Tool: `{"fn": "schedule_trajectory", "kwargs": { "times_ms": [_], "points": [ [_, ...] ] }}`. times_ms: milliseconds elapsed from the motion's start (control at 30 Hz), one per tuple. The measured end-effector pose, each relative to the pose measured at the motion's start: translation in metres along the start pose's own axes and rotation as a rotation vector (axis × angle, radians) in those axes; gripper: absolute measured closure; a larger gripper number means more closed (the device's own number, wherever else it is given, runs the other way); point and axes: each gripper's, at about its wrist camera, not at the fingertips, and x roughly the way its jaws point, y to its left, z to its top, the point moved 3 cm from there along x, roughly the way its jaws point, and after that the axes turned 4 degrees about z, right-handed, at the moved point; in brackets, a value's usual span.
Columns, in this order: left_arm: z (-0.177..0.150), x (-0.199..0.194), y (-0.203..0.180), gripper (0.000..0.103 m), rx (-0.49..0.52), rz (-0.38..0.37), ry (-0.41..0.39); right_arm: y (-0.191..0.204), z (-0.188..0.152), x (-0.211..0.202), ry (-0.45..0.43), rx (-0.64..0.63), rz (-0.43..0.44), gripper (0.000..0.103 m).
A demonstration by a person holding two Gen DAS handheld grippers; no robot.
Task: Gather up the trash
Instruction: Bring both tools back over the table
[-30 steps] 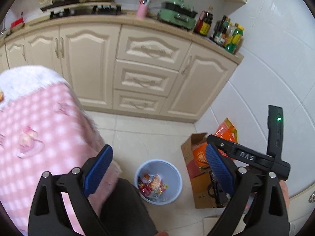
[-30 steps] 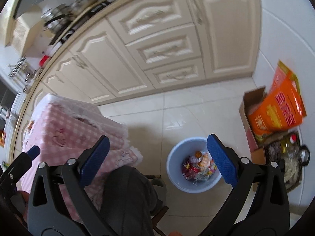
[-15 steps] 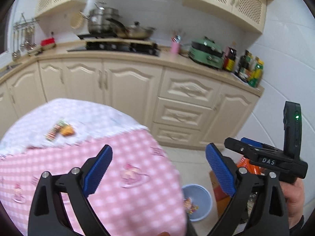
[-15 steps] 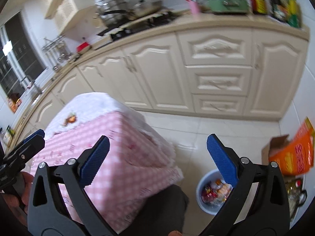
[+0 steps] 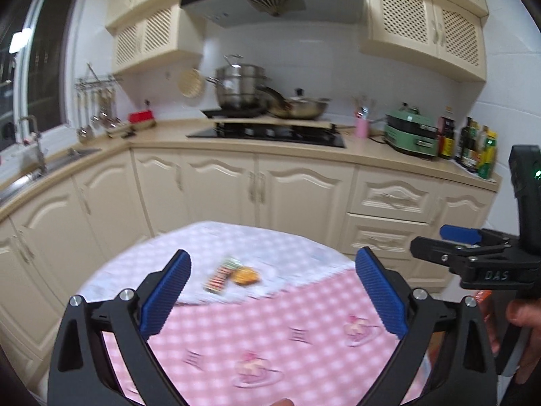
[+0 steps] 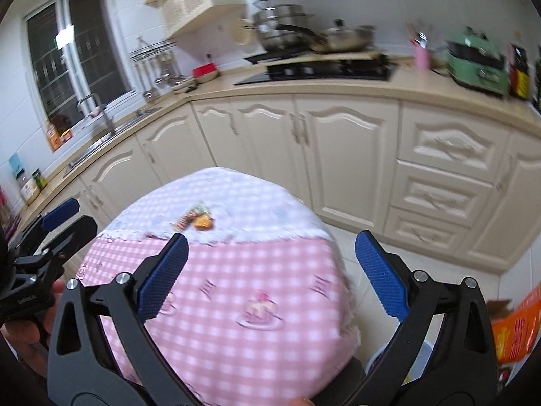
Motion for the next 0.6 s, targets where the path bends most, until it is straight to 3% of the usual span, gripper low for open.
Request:
{"fn": "schedule_trajectory", "kwargs": {
  "times_ms": [267, 433, 600],
  "points": [
    [-0.008, 0.029, 0.065, 0.007, -0.026, 0.089, 0.026, 0.054, 0.013, 0.054, 0.027, -0.09, 0.009, 0.006],
    [-0.028, 0.073, 0.08, 0.007, 0.042, 0.105, 0.106, 0.064, 0.005, 0.108, 0.102, -0.115, -0.03, 0.006],
    [-0.045, 0.132, 0.081, 0.007, 0.145, 0.098, 0.198, 0.049, -0.007, 0.146, 0.155, -0.072, -0.025, 0.006]
  ]
}}
